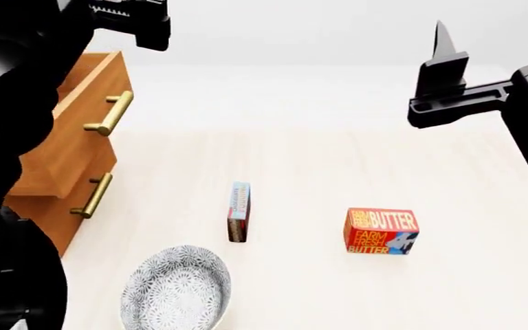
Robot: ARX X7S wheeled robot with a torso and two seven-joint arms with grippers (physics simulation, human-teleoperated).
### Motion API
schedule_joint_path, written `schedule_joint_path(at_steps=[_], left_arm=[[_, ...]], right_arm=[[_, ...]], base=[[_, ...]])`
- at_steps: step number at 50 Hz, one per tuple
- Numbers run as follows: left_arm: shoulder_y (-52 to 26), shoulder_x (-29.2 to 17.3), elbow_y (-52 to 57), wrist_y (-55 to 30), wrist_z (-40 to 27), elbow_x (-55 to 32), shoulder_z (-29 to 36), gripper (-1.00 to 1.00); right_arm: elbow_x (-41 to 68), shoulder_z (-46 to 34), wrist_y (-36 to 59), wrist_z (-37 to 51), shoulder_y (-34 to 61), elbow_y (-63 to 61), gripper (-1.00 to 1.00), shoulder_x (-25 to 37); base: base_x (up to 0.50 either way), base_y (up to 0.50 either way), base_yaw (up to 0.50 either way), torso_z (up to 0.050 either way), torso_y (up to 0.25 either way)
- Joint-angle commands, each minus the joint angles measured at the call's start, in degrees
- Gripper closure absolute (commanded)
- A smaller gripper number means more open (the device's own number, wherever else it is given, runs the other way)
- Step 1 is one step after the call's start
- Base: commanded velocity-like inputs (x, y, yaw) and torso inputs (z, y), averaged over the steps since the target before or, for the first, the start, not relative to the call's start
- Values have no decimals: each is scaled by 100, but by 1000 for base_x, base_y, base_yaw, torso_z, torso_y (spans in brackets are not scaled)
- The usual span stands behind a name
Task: Put the chocolate pudding in the top drawer of the cabinet and close it.
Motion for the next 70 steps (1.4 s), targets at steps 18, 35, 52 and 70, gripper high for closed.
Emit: schedule_joint_path(at_steps=[18, 35, 52, 70], left_arm=[[-1307, -225, -3647, 414, 335, 252, 400, -100], [-1703, -116, -5954, 1711, 482, 632, 746, -100], [-2450, 9, -8308, 2650, 468, 1022, 998, -100], [-2267, 39, -8989, 3046, 531, 1102, 1110, -100]], right_arm=[[37, -110, -156, 209, -309, 241, -100, 11], [-407, -449, -435, -117, -369, 412, -100, -42], [-572, -637, -569, -218, -386, 492, -100, -44], [-721, -831, -704, -289, -422, 539, -100, -70]], base=[[0, 0, 0, 0, 0], [0, 0, 0, 0, 0], [0, 0, 0, 0, 0], [0, 0, 0, 0, 0]])
